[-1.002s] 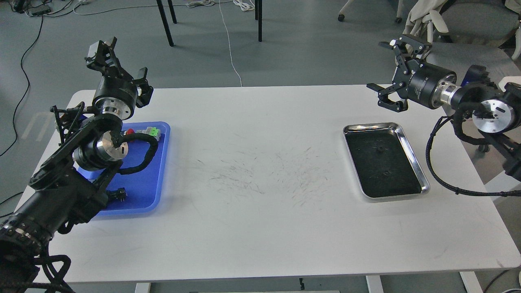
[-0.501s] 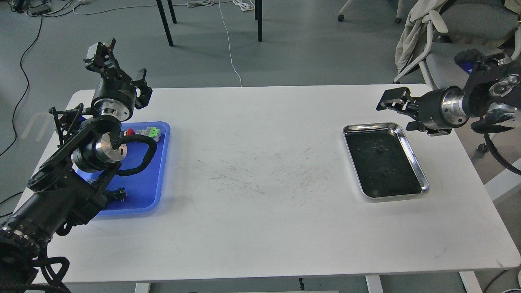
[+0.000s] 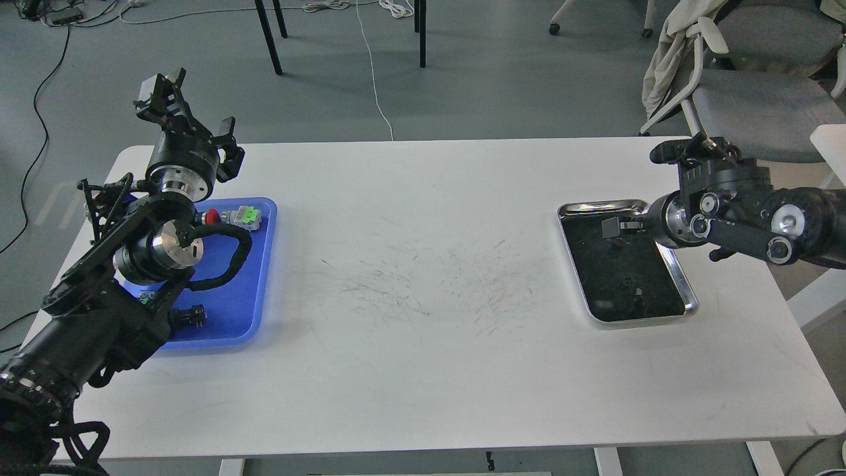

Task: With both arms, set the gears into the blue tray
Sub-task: 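Lower the right gripper into the metal tray and grasp the small black gear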

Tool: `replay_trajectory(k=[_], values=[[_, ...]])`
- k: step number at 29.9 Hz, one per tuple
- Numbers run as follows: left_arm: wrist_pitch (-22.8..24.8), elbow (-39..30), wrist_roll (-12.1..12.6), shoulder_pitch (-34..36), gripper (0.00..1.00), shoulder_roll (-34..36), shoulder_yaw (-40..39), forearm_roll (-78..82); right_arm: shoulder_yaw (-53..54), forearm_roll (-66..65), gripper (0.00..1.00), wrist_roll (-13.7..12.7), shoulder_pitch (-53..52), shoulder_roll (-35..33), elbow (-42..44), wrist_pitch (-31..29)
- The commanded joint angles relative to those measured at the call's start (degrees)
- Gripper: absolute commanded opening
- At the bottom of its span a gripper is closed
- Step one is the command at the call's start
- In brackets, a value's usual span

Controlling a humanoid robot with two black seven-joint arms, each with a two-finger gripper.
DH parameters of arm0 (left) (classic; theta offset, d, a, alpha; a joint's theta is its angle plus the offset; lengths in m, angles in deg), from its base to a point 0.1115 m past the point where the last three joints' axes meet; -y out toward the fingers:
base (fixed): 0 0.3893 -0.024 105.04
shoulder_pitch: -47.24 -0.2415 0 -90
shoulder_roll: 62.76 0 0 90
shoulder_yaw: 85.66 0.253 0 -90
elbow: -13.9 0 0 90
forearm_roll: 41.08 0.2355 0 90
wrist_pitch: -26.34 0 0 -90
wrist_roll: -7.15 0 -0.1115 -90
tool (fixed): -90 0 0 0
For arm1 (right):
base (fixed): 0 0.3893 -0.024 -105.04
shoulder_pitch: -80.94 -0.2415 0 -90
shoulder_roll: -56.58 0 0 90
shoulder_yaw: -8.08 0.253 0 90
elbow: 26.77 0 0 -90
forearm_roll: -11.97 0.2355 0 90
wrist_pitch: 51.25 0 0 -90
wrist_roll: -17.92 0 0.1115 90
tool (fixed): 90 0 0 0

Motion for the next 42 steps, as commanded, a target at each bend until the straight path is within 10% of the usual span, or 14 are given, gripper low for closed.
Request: replay_trajectory(k=[1, 27, 42], values=[[0.00, 0.01, 0.06, -0.12, 0.99, 0.05, -0.07, 0.00, 0.05, -0.15, 0.95, 0.00, 2.06, 2.63, 3.26, 2.46], [-0.18, 0.01, -0.02, -0.12, 0.99, 0.05, 0.02, 0.00, 0.40, -0.15, 0.81, 0.35, 7.16, 6.94, 10.21, 5.36], [-0.18, 0.01, -0.02, -0.47, 0.99, 0.14, 0.02, 0.09, -0.21, -0.33, 0.42, 0.61, 7.78, 7.55, 10.65, 5.10]])
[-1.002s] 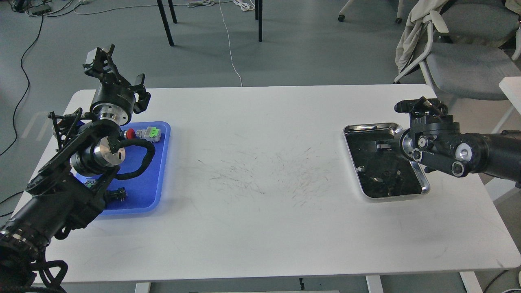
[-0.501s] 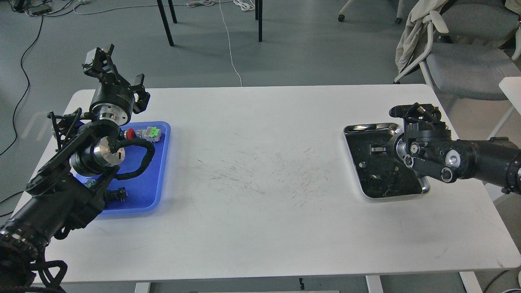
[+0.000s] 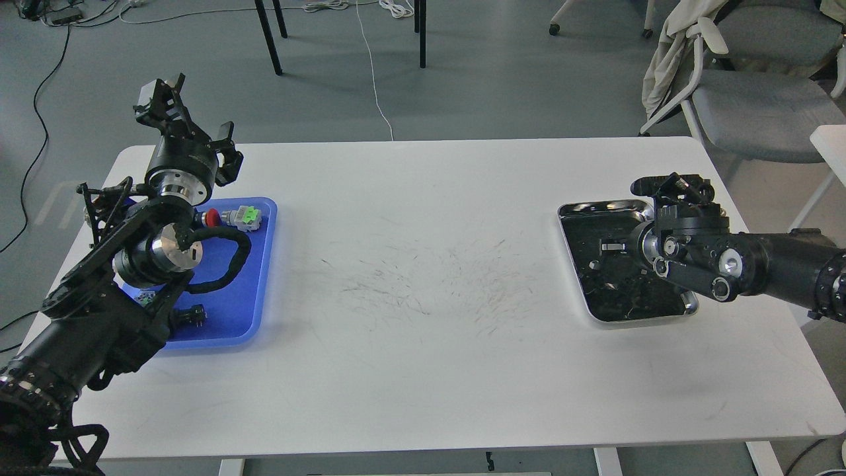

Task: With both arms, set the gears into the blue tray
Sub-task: 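Lower the right gripper into the metal tray and grasp the small black gear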

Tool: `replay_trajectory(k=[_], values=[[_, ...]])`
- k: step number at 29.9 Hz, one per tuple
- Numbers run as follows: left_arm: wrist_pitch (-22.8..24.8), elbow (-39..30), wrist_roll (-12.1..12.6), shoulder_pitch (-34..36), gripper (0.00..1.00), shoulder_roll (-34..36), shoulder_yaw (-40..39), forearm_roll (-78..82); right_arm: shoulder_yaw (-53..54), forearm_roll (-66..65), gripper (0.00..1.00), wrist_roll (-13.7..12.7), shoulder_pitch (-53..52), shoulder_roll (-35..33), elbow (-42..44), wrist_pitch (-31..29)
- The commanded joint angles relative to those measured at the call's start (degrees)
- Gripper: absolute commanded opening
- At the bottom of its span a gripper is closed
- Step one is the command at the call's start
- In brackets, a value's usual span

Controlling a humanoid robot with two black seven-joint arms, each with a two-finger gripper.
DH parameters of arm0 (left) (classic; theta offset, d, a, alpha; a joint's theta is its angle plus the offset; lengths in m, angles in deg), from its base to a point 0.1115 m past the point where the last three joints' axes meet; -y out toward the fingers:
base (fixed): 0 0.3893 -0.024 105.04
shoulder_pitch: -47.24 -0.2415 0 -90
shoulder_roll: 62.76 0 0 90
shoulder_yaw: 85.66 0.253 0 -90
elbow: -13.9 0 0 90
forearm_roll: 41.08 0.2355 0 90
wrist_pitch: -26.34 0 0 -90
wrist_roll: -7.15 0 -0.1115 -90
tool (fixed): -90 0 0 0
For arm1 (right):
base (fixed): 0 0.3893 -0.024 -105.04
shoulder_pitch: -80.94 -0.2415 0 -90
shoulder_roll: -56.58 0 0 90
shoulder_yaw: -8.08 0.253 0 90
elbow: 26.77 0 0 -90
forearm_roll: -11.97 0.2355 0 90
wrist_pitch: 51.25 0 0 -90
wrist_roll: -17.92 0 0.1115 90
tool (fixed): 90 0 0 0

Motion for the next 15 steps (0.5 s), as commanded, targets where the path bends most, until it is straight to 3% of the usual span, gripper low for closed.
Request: replay_trajectory(k=[1, 2, 4, 5, 15], values=[[0.00, 0.00, 0.00, -0.08, 0.99, 0.00, 0.01, 0.01, -0.18, -0.03, 0.41, 0.10, 0.01, 0.22, 0.01, -0.06], [0.00, 0.00, 0.00, -0.08, 0.99, 0.00, 0.01, 0.01, -0.18, -0.03, 0.35, 0.19, 0.01, 0.22, -0.08, -0.23], [0.00, 0.00, 0.00, -0.08, 0.99, 0.00, 0.01, 0.01, -0.27, -0.12, 0.07, 0.80, 0.01, 0.22, 0.00, -0.50], [0.00, 0.00, 0.00, -0.17, 0.99, 0.00, 0.01, 0.01, -0.27, -0.12, 0.03, 1.06, 0.01, 0.22, 0.00, -0.50], [0.09, 0.17, 0.09, -0.35, 0.99, 0.00, 0.01, 0.10, -0.09, 0.23, 0.02, 1.15, -1.04, 0.22, -0.35, -0.50]])
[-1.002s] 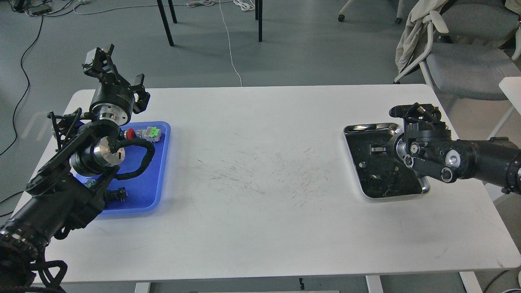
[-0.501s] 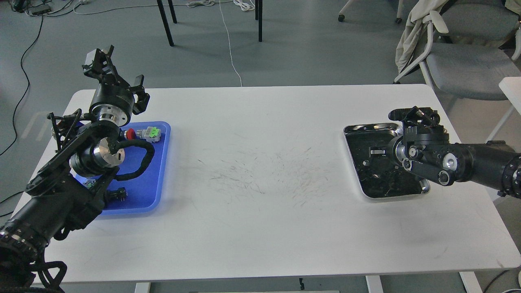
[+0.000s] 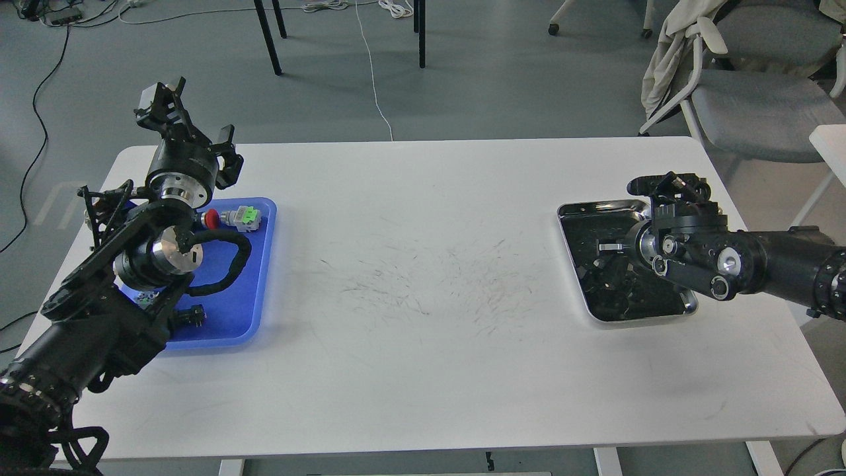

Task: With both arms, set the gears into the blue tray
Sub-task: 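Lower the right gripper into the metal tray and grasp the small black gear, then carry the black gear with the right gripper toward the table center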

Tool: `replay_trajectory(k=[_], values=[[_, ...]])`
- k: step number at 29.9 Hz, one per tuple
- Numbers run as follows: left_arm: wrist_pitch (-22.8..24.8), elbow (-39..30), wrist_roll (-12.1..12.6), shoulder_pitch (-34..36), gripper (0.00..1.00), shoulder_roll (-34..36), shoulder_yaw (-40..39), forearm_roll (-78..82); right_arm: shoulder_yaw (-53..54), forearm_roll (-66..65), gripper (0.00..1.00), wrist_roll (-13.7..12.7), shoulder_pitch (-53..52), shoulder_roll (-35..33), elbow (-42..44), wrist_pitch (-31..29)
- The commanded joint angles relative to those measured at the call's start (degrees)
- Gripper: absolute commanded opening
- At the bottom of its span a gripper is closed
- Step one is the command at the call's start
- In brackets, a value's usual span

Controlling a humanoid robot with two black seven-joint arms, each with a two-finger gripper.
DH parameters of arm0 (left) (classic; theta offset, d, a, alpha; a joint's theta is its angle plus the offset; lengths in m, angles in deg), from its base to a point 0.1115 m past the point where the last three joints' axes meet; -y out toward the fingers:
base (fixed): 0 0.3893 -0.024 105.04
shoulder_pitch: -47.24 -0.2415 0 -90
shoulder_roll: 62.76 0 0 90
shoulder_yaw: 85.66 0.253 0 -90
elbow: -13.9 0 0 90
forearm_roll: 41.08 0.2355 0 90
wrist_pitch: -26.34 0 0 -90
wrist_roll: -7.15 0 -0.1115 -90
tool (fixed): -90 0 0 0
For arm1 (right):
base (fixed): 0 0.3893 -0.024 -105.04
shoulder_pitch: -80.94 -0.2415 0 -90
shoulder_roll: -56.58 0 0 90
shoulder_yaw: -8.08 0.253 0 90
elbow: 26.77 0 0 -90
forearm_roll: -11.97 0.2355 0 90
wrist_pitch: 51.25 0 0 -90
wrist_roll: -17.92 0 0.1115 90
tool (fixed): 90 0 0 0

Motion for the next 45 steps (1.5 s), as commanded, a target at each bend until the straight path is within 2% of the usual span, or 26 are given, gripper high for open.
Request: replay_trajectory(k=[1, 9, 18, 25, 28, 31, 34, 37, 42, 45], values=[[0.03, 0.17, 0.09, 0.03, 0.99, 0.07, 0.00, 0.08, 0.13, 0.27, 0.02, 0.03, -0.40, 0.05, -0.30, 0.06], [-0.06, 0.17, 0.09, 0.21, 0.99, 0.07, -0.09, -0.01, 0.66, 0.63, 0.02, -0.06, -4.96, -0.30, -3.64, 0.15], [-0.06, 0.17, 0.09, 0.38, 0.99, 0.07, -0.09, -0.01, 0.92, 1.42, 0.02, -0.15, -18.32, -3.90, -11.46, -0.02], [-0.06, 0.26, 0.18, 0.56, 0.99, 0.07, -0.09, -0.01, 1.19, 12.31, 0.02, 0.38, -27.99, -2.24, -18.85, 0.15], [0.03, 0.52, 0.44, 0.91, 0.99, 0.07, -0.09, 0.08, 1.71, 13.02, 0.02, 1.96, -28.18, 1.53, -20.42, 0.24], [0.03, 0.52, 0.62, 1.00, 0.99, 0.07, -0.09, 0.08, 1.28, 13.20, 0.02, 1.96, -27.12, 6.45, -21.75, 0.77], [0.11, 0.52, 0.70, 1.09, 0.99, 0.16, -0.09, 0.08, 1.45, 13.11, 0.02, 2.14, -25.11, 12.42, -20.70, 1.38], [0.20, 0.61, 0.70, 1.09, 0.99, 0.68, -0.09, 0.08, 2.07, 14.51, 0.02, 2.57, -22.91, 18.33, -17.37, 4.71], [0.12, 0.61, 0.70, 1.09, 0.99, 1.03, -0.09, -0.01, 3.99, 16.36, 0.02, 5.29, -16.50, 18.33, -13.76, 10.69], [0.20, 0.61, 0.70, 1.00, 0.99, 1.03, -0.09, -0.01, 8.47, 18.46, 0.02, 6.88, -12.45, 18.33, -13.75, 11.93]])
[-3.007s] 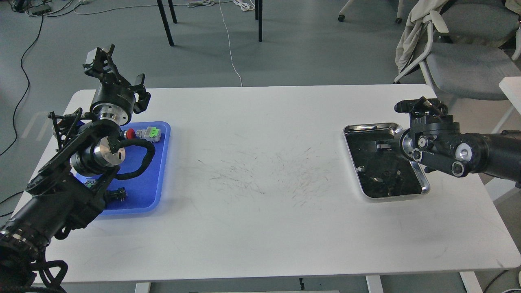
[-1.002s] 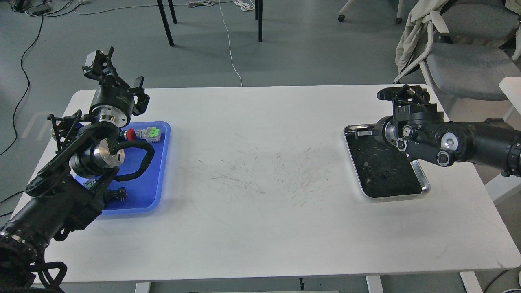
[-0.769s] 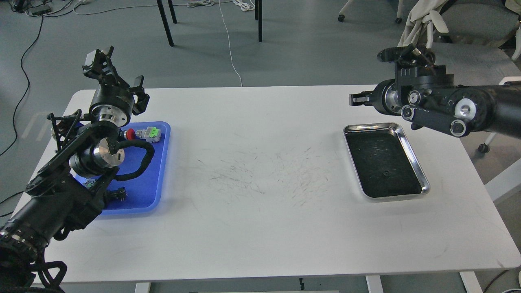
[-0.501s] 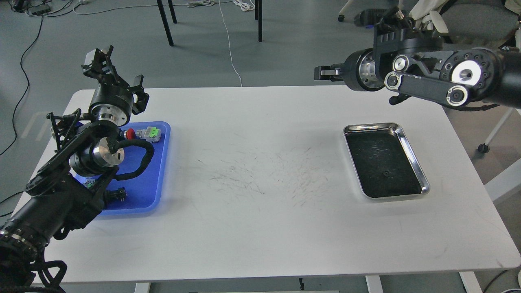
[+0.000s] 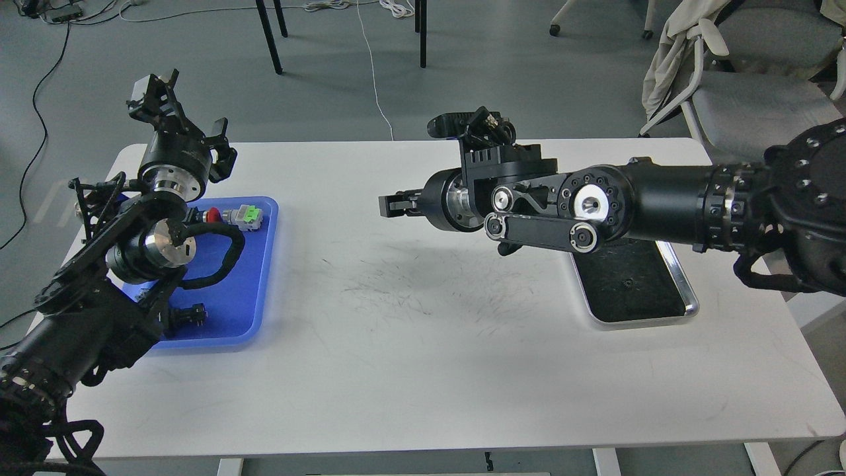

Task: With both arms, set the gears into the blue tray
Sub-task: 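Carry the black gear with the right gripper toward the table center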

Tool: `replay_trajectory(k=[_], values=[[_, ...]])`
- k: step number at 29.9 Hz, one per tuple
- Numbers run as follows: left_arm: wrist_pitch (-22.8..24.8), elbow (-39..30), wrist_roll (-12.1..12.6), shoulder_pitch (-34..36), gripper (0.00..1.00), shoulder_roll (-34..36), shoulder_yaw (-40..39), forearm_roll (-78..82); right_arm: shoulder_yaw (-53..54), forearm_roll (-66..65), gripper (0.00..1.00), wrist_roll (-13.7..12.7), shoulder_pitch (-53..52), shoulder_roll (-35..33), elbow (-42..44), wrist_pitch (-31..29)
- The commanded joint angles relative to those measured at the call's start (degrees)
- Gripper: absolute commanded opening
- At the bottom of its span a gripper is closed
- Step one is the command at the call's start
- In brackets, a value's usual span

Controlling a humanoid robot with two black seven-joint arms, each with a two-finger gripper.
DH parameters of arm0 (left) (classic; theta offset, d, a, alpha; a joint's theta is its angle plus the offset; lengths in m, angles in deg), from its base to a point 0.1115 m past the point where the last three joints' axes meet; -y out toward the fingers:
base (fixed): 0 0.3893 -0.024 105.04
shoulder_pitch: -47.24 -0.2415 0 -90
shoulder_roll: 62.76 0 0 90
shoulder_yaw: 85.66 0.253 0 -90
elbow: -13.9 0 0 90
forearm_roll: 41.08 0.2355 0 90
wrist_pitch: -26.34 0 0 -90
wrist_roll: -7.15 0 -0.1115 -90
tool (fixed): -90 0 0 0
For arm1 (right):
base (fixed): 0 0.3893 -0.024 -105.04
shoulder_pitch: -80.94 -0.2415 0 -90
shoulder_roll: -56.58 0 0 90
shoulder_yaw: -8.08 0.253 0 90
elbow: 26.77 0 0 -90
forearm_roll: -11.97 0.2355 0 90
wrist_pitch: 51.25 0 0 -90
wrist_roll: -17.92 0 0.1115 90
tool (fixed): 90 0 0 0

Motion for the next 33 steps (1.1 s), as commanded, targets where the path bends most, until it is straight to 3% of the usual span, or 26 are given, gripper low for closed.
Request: replay_trajectory(k=[1, 17, 33], values=[[0.04, -0.02, 0.00, -0.13, 0.99, 0.04, 0.00, -0.09, 4.72, 2.69, 0.02, 1.57, 4.36, 0.06, 0.24, 1.54], [0.13, -0.02, -0.44, -0.21, 0.99, -0.31, 0.00, -0.09, 7.37, 5.24, 0.02, 2.62, 12.90, 0.06, -1.16, 1.28], [0.13, -0.54, -0.71, -0.21, 0.99, -0.22, -0.08, -0.17, 6.93, 5.15, 0.15, 2.62, 17.12, 0.06, -2.31, -0.22]])
